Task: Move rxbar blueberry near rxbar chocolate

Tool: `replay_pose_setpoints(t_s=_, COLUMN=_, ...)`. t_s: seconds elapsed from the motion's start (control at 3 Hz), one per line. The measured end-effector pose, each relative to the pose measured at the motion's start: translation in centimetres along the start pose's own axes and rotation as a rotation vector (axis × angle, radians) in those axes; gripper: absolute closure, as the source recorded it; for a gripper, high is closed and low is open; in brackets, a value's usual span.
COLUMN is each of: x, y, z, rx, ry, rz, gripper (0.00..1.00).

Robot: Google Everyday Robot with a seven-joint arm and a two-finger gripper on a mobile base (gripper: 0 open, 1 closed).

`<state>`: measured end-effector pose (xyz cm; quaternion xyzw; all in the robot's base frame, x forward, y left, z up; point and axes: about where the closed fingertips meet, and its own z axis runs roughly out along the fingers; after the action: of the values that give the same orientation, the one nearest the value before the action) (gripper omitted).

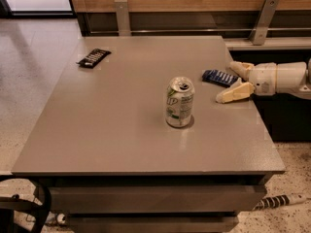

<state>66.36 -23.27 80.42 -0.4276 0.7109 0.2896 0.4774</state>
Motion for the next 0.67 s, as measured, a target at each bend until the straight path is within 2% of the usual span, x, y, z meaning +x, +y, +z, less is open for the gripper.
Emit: replay_pose_setpoints(t_s=0.67, x=-0.28, y=0.10, z=0.28, rx=-0.007, ry=0.000, rz=-0.001, gripper=0.57)
